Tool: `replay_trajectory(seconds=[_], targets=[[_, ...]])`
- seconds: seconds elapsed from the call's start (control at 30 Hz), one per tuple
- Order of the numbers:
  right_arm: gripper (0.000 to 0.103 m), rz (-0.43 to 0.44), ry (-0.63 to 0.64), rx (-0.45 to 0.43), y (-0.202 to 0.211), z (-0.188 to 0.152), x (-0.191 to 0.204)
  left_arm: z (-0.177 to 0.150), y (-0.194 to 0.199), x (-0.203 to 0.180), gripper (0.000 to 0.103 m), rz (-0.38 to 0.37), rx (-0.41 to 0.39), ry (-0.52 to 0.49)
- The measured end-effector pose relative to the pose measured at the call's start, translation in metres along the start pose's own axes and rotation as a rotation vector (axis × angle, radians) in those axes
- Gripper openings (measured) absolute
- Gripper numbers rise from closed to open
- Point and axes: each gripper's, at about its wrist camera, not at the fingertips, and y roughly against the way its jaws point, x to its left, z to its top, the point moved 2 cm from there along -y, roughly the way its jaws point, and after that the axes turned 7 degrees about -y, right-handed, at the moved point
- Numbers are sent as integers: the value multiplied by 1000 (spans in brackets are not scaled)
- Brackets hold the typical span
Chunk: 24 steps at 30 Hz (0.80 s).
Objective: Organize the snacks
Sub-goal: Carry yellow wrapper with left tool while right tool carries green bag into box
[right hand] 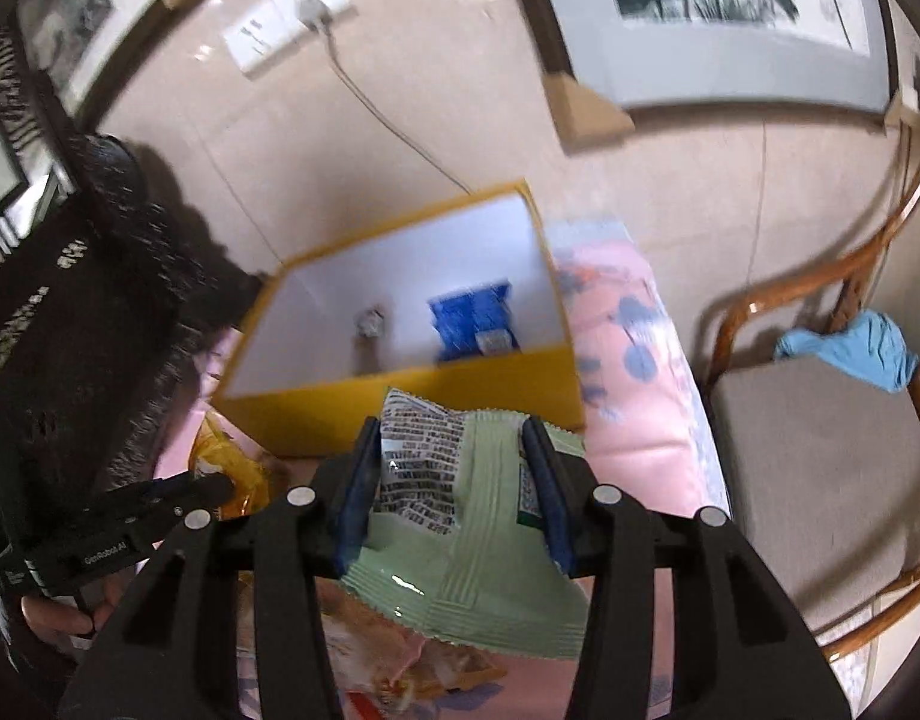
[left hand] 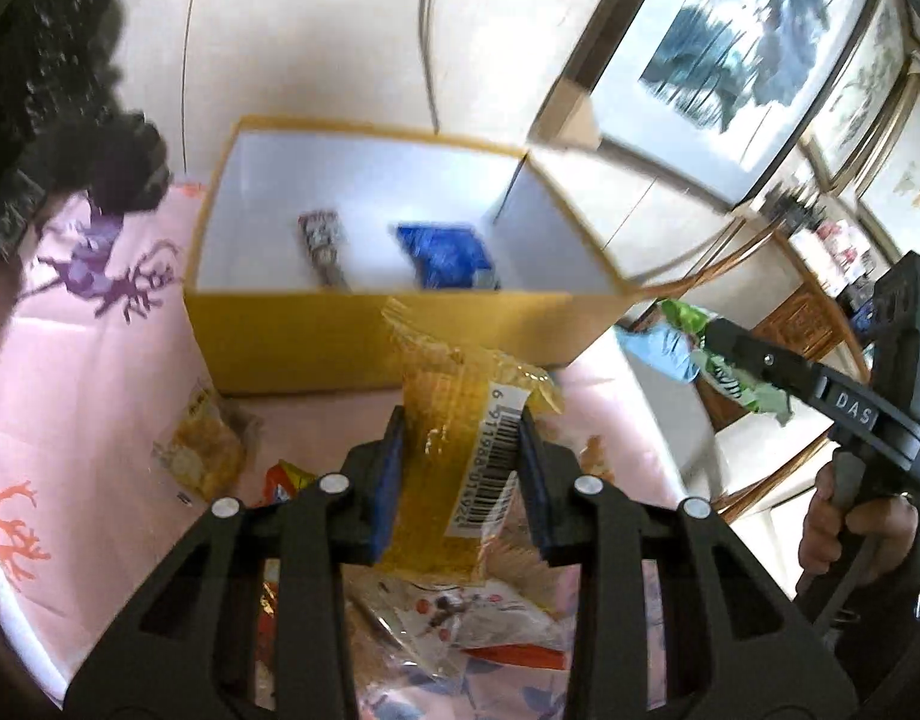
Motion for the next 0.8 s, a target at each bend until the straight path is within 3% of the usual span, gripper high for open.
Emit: replay_trajectory(seconds=[0.2,0.43,0.57,0.8], targets=[[48,71,38,-107,40,17,21,16,33,-9,34,29,-80,-24],[48,86,104,-204,56,56,39,69,59,-19,34,161,-211,-46],[48,81,139,-231,38,86,48,98,46,-16,34,305,-242,-96],[48,77,156,-190,-26,115,54,133,-1,16,34,305,-210,-64]])
